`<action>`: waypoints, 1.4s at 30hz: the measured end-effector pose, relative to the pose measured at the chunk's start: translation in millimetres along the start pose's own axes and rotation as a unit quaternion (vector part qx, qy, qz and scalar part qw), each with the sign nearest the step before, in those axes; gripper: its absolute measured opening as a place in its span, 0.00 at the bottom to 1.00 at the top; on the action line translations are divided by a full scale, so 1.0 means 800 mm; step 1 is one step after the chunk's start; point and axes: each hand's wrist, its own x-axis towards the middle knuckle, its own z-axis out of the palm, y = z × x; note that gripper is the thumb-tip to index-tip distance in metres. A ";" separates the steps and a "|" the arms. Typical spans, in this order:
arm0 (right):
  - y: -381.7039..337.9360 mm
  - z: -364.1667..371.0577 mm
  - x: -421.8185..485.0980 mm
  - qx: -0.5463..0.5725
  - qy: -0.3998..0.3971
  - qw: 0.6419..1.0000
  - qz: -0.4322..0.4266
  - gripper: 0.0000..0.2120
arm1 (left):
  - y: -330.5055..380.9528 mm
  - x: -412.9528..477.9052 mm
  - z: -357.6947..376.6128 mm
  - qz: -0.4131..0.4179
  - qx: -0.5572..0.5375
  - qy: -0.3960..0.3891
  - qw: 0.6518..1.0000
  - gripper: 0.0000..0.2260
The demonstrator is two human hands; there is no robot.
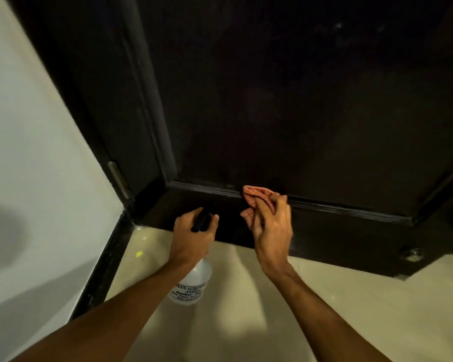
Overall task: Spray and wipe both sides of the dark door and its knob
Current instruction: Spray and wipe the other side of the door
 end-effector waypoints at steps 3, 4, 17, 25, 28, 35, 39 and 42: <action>0.013 -0.004 -0.006 -0.012 0.032 0.999 -0.007 0.19 | -0.012 0.008 -0.032 0.002 -0.020 0.037 0.999 0.11; 0.009 0.003 0.000 -0.024 0.017 0.999 -0.027 0.19 | -0.014 0.012 -0.039 -0.001 -0.029 0.048 0.998 0.09; -0.108 0.157 0.033 -0.245 -0.234 0.906 -0.252 0.29 | -0.058 0.051 -0.123 0.023 -0.040 0.125 0.991 0.08; -0.157 0.151 0.067 -0.315 -0.123 0.851 -0.402 0.24 | -0.051 0.059 -0.157 0.045 -0.054 0.145 0.987 0.05; -0.156 0.156 0.067 -0.358 -0.175 0.808 -0.435 0.26 | -0.043 0.061 -0.167 0.059 -0.052 0.150 0.986 0.05; -0.242 0.098 0.155 -0.386 -0.090 0.805 -0.442 0.23 | 0.005 0.061 -0.196 0.097 -0.033 0.141 0.985 0.06; -0.233 0.080 0.152 -0.415 -0.139 0.743 -0.505 0.27 | 0.052 0.072 -0.216 0.055 -0.066 0.137 0.987 0.06; -0.222 0.062 0.153 -0.464 -0.205 0.684 -0.525 0.28 | 0.101 0.082 -0.231 0.047 -0.088 0.122 0.988 0.06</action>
